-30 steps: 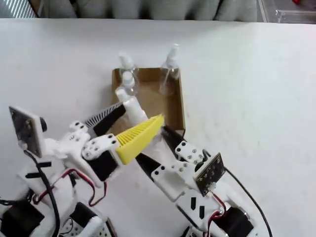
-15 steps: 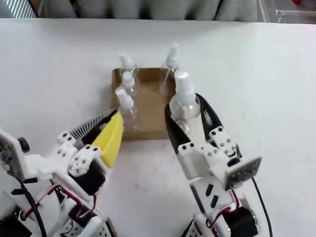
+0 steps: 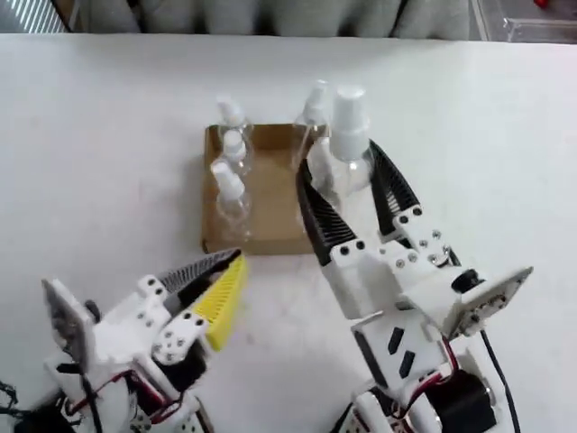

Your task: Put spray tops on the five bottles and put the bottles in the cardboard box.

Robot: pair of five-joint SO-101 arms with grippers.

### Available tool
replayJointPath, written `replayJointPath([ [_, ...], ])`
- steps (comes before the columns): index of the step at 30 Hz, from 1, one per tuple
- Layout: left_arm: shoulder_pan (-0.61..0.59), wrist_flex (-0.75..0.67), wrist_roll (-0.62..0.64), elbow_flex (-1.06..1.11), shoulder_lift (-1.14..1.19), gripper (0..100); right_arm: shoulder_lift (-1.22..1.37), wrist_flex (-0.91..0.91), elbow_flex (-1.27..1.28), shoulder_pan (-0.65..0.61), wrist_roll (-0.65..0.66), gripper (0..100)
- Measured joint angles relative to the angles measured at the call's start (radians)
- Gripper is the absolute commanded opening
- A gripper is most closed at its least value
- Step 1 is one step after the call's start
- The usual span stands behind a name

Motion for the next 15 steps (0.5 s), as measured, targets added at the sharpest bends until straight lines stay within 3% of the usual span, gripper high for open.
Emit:
replayJointPath([
  [3, 0.025, -0.015, -0.008, 0.058, 0.000, 2, 0.080, 0.000, -0.068, -0.066, -0.014, 1.5],
  [9, 0.135, -0.169, -0.011, 0.130, 0.000, 2, 0.198, -0.041, -0.118, -0.107, -0.020, 1.5],
  [15, 0.153, -0.370, -0.011, 0.321, 0.000, 2, 0.209, -0.040, -0.120, -0.186, -0.020, 1.5],
])
